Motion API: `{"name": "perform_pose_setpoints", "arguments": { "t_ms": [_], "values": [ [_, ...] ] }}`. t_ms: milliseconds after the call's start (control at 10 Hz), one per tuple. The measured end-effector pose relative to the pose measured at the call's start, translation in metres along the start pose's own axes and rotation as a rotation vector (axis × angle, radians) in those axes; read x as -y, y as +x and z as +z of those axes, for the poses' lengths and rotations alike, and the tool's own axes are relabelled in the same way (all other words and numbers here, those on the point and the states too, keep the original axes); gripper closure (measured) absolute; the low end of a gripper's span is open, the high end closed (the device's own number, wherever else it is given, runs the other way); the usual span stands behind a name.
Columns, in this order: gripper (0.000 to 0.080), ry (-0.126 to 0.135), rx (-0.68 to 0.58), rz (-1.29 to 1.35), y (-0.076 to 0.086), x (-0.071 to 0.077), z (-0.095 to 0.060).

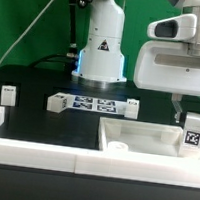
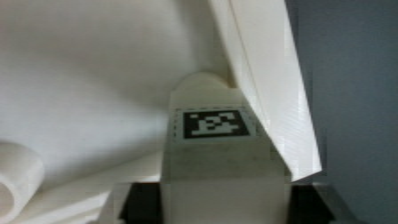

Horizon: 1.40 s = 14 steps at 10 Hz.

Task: Assemble one leg

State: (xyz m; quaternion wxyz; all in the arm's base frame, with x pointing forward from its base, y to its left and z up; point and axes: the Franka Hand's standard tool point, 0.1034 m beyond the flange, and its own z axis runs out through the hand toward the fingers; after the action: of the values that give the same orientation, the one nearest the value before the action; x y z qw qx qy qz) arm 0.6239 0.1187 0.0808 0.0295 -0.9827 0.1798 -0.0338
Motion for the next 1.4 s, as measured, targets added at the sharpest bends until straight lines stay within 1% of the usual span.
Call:
{"name": "perform_pose_setpoints", "arguments": {
  "t_ms": [200,300,400,500,700,800,900,1000,1100,1400],
  "values": [
    [0.0508,0.002,-0.001,0.013,0.0000,0.0001,0.0000],
    [0.0508,0.015,-0.021,0.222,0.0004,-0.0012,0.0005],
    [0.0508,0.020,-0.038,0.380,-0.0012,-0.0017,0.0006],
    [0.0508,0.021,-0.048,0.542,-0.0027,-0.0013,0.0009],
    [0.0507,0.012,-0.083,0.834,-0.0033,0.0004,0.0011],
    [0.0505,0.025,-0.120,1.030,-0.0044,0.0003,0.0010],
    [0.0505,0.033,-0.131,1.141,-0.0051,-0.0007,0.0005],
    [0.0505,0.047,-0.124,1.289,-0.0050,-0.0023,0.0003],
    [0.0505,0.061,-0.110,1.362,-0.0044,-0.0039,0.0002],
    [0.0505,0.081,-0.080,1.537,-0.0049,-0.0035,0.0002]
  ]
}}
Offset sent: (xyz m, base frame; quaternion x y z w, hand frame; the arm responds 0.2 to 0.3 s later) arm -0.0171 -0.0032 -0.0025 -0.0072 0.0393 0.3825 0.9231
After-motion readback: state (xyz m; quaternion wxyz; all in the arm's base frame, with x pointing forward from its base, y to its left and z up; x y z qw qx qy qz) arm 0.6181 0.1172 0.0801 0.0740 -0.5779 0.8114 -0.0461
